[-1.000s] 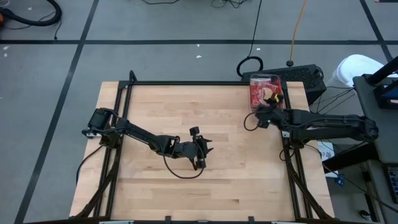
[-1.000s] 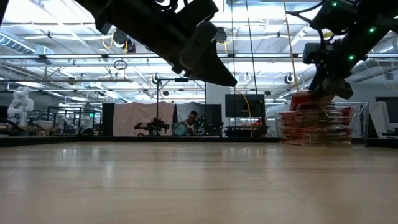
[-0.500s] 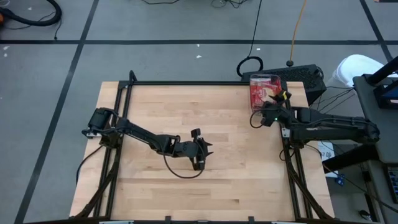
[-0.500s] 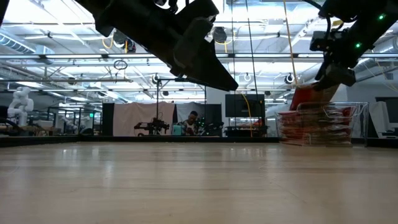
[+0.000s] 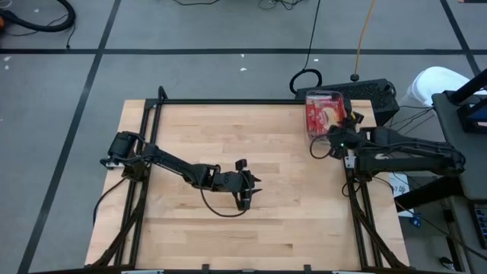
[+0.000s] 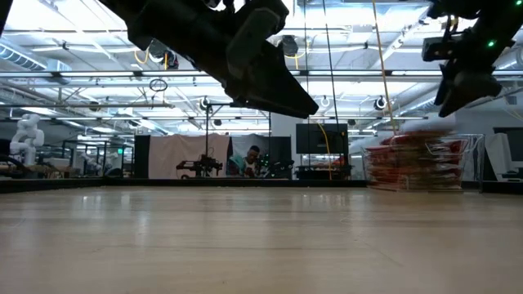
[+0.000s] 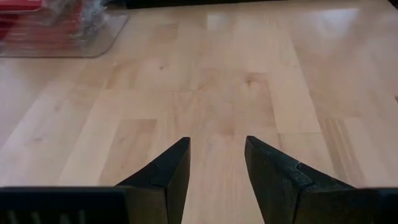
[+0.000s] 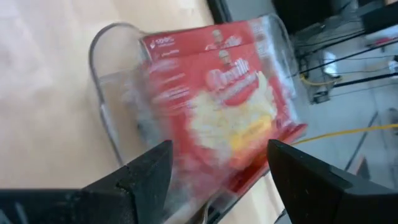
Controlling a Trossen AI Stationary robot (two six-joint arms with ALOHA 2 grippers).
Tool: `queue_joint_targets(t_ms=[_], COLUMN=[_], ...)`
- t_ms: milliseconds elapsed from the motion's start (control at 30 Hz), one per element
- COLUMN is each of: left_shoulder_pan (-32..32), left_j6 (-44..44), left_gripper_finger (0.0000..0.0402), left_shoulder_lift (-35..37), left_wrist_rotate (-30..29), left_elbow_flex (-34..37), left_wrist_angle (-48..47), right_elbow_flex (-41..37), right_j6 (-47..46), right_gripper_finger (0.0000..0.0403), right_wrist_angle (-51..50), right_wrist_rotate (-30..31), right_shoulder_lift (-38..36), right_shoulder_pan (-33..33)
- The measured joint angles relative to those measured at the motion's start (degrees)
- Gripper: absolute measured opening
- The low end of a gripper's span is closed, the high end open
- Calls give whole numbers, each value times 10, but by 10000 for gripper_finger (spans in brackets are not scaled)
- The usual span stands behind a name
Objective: Sort popcorn bags into baskets
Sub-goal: Put the red popcorn bag into the transparent bin, then return to Home Position
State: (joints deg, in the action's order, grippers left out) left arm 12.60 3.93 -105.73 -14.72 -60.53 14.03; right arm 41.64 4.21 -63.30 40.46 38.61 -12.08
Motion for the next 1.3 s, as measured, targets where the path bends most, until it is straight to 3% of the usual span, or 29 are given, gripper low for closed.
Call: queue_joint_targets(t_ms=[200,367,467,667,767,900,1000,1300], left_shoulder_pan=[0,0,-1,-8,-8,-4,7,22], left_j6=[12,13,10,-4,-6,7,18,27], left_gripper_finger=[159,159,159,158,158,153,134,79], left_shoulder_lift=[0,0,15,118,197,300,358,411], left_wrist_rotate=[3,3,-4,-56,-96,-123,-124,-139], left_elbow_flex=[0,0,0,19,67,160,228,328], left_wrist_angle=[-1,-1,-20,-66,-64,-2,60,140], right_elbow_flex=[44,82,89,52,22,-7,-20,-9], right_j6=[-35,-64,-83,-43,-13,12,7,-127], right_gripper_finger=[254,254,254,239,214,165,122,9], right_wrist_angle=[-90,-57,57,390,525,623,628,361], right_wrist_rotate=[-50,-63,-113,-324,-363,-359,-350,-132], right_shoulder_lift=[0,-4,-4,16,36,57,66,55], right_shoulder_pan=[0,1,1,14,35,58,69,105])
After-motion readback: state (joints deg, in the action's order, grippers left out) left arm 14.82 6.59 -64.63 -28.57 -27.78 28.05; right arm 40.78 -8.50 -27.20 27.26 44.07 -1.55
